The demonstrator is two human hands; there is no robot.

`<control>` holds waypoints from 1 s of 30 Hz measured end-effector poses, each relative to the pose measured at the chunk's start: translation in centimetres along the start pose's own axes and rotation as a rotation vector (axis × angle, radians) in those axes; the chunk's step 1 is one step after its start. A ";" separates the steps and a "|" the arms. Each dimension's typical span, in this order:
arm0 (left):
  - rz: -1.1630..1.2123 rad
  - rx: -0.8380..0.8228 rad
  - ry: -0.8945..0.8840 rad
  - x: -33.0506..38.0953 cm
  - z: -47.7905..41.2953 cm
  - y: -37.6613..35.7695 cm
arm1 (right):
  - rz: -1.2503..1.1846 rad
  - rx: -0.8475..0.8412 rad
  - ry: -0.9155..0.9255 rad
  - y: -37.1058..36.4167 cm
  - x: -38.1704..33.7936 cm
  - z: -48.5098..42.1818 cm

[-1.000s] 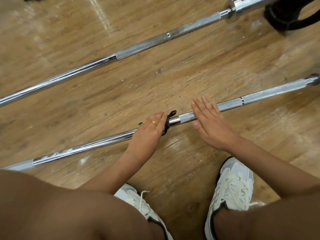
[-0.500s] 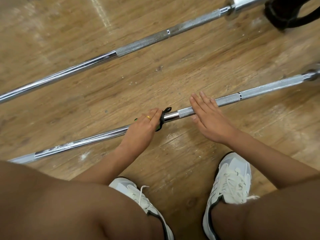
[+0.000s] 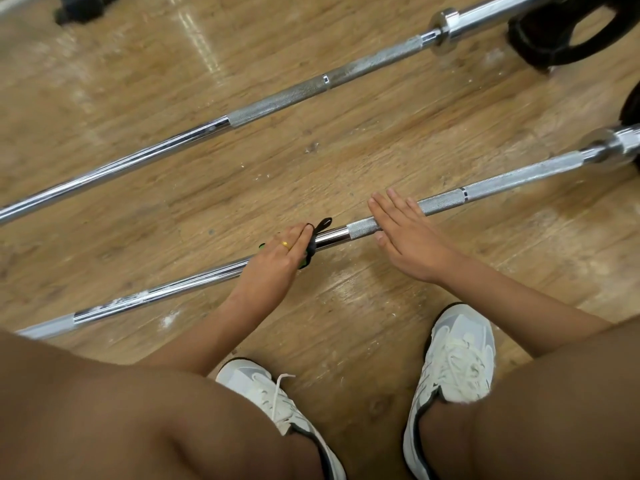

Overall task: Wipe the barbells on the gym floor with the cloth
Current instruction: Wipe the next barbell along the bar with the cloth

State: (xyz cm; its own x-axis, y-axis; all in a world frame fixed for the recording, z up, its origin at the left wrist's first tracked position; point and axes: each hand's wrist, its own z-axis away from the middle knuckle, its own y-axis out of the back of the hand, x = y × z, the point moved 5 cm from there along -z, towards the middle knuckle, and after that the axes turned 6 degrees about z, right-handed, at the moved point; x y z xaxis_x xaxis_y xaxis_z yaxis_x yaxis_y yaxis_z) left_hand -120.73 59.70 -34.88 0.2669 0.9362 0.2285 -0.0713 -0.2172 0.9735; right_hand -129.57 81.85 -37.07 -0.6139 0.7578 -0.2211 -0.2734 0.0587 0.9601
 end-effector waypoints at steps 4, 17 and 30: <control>-0.040 -0.049 0.046 -1.4 1.7 0.5 | -0.010 0.012 -0.010 0.0 -0.1 -0.3; -0.087 -0.452 -0.004 -3.0 0.0 2.0 | -0.012 -0.032 -0.041 0.5 -0.2 -0.4; -0.334 -0.574 -0.272 -0.5 -5.9 8.4 | -0.019 -0.051 -0.005 0.3 -0.1 -0.3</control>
State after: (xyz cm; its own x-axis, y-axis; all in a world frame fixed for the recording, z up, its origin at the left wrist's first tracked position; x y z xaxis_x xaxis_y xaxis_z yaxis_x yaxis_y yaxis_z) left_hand -127.15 59.05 -26.88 0.5871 0.8094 -0.0139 -0.4185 0.3182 0.8506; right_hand -129.79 81.60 -36.81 -0.6048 0.7600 -0.2380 -0.3220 0.0399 0.9459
